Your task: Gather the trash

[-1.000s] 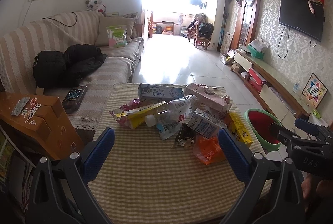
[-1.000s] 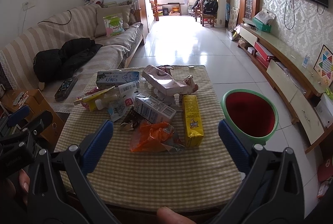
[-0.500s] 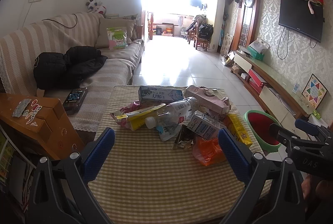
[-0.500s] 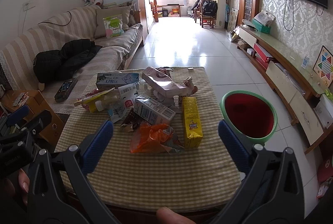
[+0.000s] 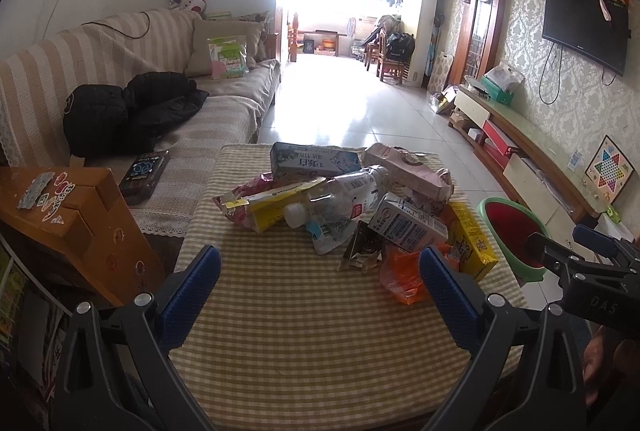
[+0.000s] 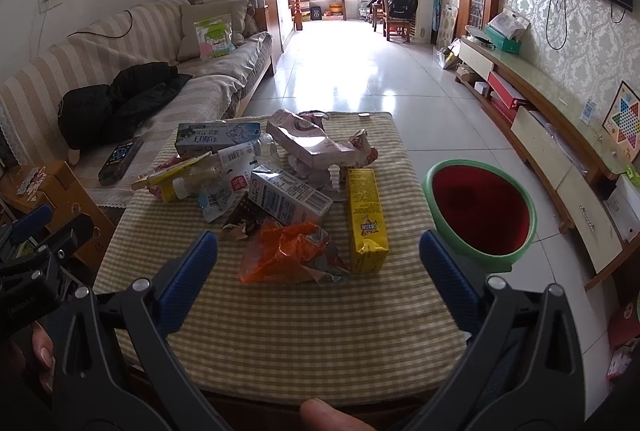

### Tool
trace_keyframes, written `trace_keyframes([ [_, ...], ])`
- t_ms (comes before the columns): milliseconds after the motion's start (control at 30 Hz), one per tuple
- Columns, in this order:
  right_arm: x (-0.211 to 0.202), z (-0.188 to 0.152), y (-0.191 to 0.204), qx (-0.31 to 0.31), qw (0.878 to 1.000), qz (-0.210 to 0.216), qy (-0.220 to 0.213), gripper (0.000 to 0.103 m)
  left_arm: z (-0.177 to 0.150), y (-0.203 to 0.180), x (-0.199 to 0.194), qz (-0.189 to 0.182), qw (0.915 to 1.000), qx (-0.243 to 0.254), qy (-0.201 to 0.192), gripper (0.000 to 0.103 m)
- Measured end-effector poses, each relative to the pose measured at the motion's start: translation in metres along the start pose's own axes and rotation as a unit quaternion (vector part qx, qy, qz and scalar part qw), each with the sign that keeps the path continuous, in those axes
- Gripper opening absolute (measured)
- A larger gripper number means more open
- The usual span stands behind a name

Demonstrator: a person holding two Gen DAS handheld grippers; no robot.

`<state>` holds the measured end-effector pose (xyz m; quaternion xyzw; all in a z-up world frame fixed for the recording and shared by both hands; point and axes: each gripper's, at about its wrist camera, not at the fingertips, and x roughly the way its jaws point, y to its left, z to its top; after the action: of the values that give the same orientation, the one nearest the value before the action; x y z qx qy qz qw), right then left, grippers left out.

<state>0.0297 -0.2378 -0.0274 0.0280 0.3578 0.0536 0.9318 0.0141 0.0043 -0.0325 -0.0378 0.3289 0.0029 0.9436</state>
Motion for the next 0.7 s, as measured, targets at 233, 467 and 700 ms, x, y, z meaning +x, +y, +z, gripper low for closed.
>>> trace_keyframes([
  [233, 0.043, 0.001, -0.019, 0.009, 1.0, -0.003, 0.028, 0.1, 0.006, 0.023, 0.041, 0.017, 0.9992, 0.007, 0.036, 0.095],
  [467, 0.089, 0.008, -0.034, 0.013, 0.997, 0.016, 0.072, 0.1, 0.031, 0.033, 0.099, 0.03, 0.9916, 0.089, 0.089, 0.095],
  [700, 0.134, 0.01, -0.051, 0.029, 0.993, 0.009, 0.115, 0.1, 0.046, 0.039, 0.161, 0.009, 0.9616, 0.219, 0.165, 0.095],
])
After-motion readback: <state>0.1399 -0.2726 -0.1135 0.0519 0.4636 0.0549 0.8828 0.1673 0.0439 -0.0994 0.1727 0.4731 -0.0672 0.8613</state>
